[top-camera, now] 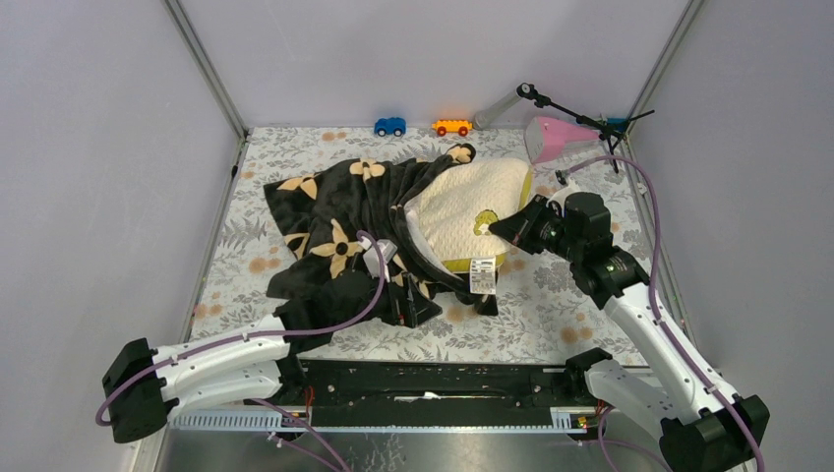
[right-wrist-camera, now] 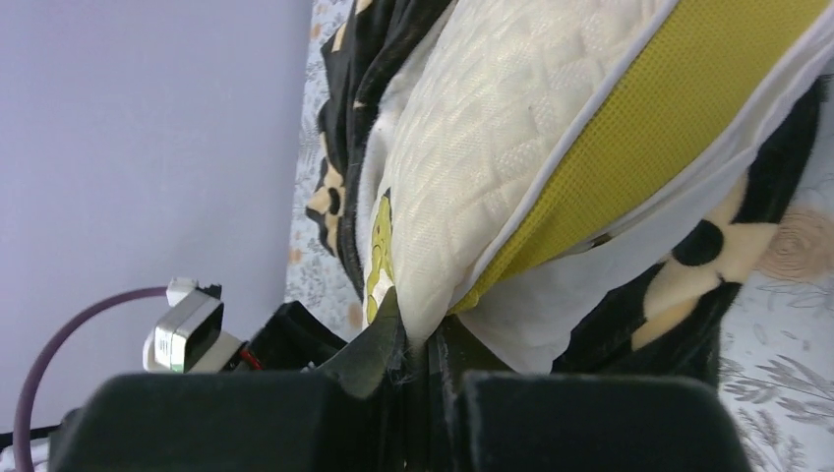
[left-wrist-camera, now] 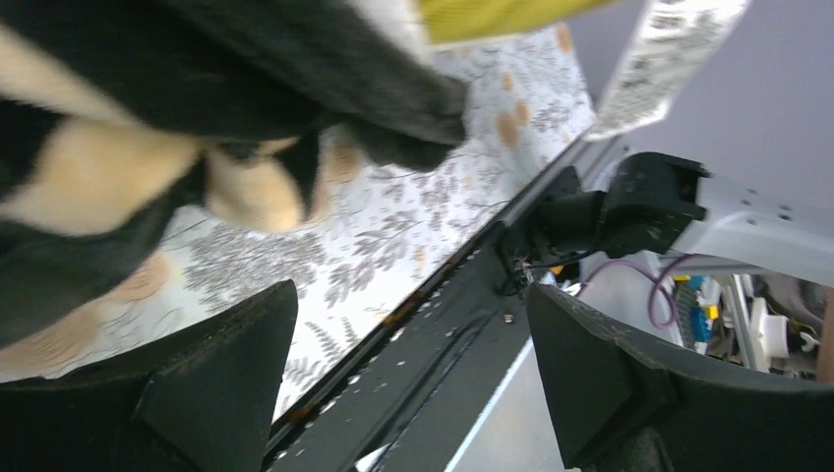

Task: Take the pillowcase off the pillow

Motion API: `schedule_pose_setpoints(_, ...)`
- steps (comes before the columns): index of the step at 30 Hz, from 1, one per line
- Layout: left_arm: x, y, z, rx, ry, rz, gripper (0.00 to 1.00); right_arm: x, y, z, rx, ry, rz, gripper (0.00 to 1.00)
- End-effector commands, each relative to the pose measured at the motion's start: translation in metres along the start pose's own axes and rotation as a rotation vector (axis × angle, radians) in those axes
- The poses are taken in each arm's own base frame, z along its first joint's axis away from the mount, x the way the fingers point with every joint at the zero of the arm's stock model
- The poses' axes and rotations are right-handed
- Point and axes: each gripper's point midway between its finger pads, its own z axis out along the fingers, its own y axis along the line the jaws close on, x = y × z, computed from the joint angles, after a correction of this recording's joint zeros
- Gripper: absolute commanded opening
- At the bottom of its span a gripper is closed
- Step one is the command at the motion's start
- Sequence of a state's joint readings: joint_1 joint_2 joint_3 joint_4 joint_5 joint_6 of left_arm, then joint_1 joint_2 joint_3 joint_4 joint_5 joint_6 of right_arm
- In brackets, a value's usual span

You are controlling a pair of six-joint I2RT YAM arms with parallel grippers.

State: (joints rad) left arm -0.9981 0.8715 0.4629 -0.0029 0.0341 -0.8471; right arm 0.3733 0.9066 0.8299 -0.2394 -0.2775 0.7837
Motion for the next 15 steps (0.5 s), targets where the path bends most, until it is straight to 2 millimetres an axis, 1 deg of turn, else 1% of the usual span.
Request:
schedule_pose_setpoints(1, -0.021, -0.044, -0.001, 0.149, -0.14, 0.013, 0.93, -0.021, 0.06, -0.005, -0.22, -0.02, 0.018, 0.0)
schedule_pose_setpoints(4, -0.017, -0.058, 0.003, 0.181, -0.138, 0.04, 0.94, -0.015, 0.056, 0.0, -0.216, 0.002, 0.037, 0.0)
schedule_pose_setpoints(8, -0.018, -0.071, 0.01, 0.21, -0.141, 0.054, 0.95, -0.012, 0.049, -0.001, -0.197, -0.001, 0.046, 0.0)
schedule_pose_setpoints(11, -0.017, -0.074, 0.017, 0.214, -0.138, 0.049, 0.95, -0.015, 0.044, -0.001, -0.18, -0.031, 0.04, 0.0)
schedule_pose_setpoints(15, -0.019, -0.074, 0.026, 0.216, -0.159, -0.006, 0.95, -0.022, 0.046, 0.0, -0.175, -0.057, 0.039, 0.0)
